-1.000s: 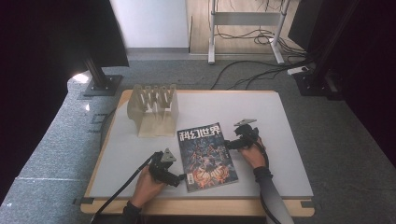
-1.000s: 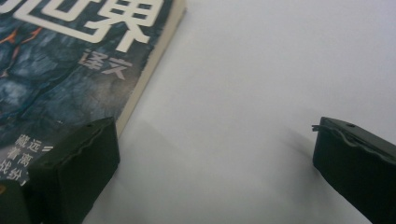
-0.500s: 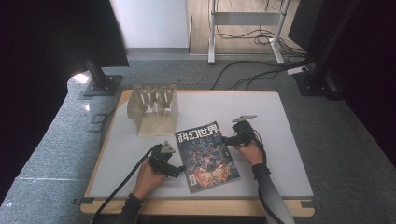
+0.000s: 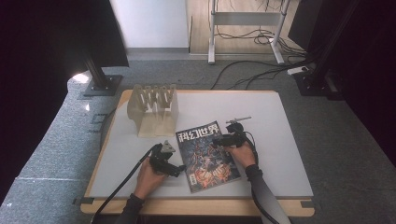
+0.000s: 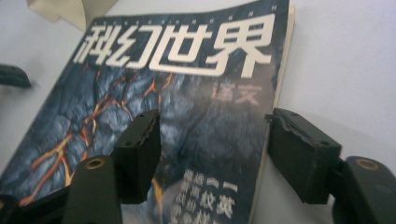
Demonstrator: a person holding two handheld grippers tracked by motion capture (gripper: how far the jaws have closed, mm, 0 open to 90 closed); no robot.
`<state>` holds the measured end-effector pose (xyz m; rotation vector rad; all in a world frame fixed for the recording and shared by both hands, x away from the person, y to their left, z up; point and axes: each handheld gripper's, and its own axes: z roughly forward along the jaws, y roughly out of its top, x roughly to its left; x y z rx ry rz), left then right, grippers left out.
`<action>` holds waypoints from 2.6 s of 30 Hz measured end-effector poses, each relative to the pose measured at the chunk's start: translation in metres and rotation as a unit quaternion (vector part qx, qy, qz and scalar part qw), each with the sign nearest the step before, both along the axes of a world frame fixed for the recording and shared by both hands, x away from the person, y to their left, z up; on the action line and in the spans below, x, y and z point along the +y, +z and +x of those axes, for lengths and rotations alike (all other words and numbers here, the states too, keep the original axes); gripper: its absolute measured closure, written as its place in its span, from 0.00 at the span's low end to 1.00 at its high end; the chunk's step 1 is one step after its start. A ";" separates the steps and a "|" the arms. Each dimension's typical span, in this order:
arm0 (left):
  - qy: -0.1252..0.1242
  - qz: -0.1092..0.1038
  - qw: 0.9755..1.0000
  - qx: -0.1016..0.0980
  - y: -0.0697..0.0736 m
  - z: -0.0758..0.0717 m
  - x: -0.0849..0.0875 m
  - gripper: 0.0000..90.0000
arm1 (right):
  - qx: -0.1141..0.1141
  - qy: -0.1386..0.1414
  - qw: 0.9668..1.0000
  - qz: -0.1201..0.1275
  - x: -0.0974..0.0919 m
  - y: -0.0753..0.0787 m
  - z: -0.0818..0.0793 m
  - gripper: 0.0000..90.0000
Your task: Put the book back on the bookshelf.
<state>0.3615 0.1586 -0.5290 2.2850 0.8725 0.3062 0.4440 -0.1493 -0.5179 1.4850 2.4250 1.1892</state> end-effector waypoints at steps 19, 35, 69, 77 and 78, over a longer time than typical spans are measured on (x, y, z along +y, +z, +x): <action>0.002 0.000 1.000 0.000 0.000 0.000 -0.001 0.00 | 0.005 -0.003 0.999 0.053 -0.014 0.003 0.006 0.53; 0.002 0.000 1.000 0.000 0.000 0.000 -0.002 0.00 | 0.013 0.053 0.998 0.034 -0.001 0.007 0.003 0.60; -0.017 -0.068 0.997 0.027 0.018 0.006 0.008 0.07 | -0.163 0.132 0.977 -0.030 0.024 0.093 -0.047 0.93; -0.057 -0.067 0.995 0.043 0.024 0.016 -0.015 0.12 | -0.175 0.140 0.974 -0.029 0.020 0.105 -0.059 0.92; -0.062 -0.073 0.994 0.047 0.024 0.017 -0.017 0.13 | -0.178 0.143 0.973 -0.031 0.020 0.107 -0.060 0.92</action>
